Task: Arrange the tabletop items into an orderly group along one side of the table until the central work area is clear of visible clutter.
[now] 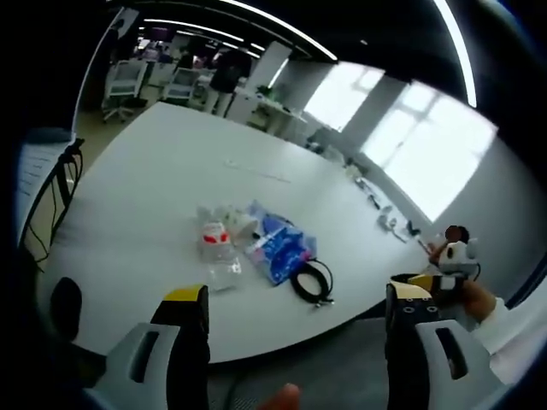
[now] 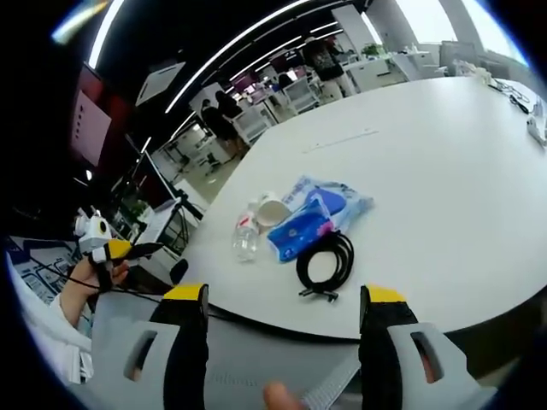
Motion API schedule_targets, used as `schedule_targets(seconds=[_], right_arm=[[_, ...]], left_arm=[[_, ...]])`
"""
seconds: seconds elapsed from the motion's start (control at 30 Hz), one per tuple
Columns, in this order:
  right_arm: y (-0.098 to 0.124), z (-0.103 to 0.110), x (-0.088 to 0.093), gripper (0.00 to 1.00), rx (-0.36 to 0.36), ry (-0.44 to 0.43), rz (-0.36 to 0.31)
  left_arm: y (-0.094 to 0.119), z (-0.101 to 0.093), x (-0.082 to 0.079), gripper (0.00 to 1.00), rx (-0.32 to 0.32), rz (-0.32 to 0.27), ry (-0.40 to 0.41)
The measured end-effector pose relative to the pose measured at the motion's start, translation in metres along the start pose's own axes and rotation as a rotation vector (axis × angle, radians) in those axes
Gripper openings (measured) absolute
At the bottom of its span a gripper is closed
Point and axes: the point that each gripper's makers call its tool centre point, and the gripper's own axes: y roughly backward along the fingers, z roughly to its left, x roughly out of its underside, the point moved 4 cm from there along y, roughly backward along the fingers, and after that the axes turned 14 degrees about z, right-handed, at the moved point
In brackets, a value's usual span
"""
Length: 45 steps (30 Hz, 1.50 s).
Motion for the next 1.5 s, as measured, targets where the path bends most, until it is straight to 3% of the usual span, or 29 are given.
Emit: schedule_targets(seconds=[0.8,1.07,1.3,1.5], right_arm=[[-0.022,0.013,-0.003,0.69,-0.012,0.078,0.081],[-0.028,0.015,-0.002,0.69,-0.003,0.141,0.121],[-0.022,0.016,-0.017,0.69,0.035,0.168,0.112],[-0.028,0.023,-0.032,0.69,0.072,0.198,0.121]], left_arm=[[-0.02,-0.011,-0.006,0.81,0.036,0.048,-0.031],[-0.021,-0.009,0.0,0.81,0.045,0.075,-0.059],[-0.026,-0.009,0.002,0.8,0.055,0.132,-0.109],[-0.029,-0.009,-0.007,0.8,0.082,0.13,-0.122]])
